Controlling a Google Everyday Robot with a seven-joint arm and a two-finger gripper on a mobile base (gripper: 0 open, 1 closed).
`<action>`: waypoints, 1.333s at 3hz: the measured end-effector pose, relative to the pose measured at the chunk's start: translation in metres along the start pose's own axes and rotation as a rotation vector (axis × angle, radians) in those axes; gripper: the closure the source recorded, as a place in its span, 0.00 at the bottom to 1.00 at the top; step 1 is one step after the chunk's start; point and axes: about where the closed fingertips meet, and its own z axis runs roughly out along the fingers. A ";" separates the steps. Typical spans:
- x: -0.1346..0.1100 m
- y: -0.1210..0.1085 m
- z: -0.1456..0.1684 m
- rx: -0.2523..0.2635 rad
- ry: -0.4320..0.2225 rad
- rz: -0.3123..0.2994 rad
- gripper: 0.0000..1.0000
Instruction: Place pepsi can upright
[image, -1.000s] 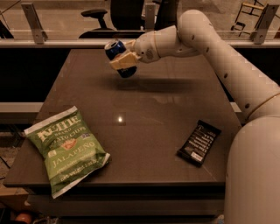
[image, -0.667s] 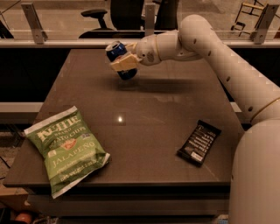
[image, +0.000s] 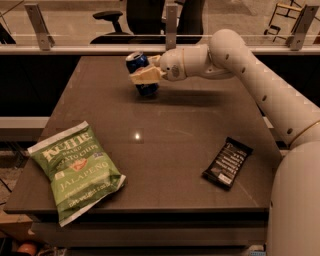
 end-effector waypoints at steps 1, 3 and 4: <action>0.005 -0.003 0.000 -0.001 -0.018 0.025 1.00; 0.001 -0.003 -0.001 -0.001 -0.018 0.026 1.00; 0.001 -0.003 -0.001 -0.001 -0.018 0.026 1.00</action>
Offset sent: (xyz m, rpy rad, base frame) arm 0.0130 -0.0133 -0.0273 0.1163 0.0695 -0.0629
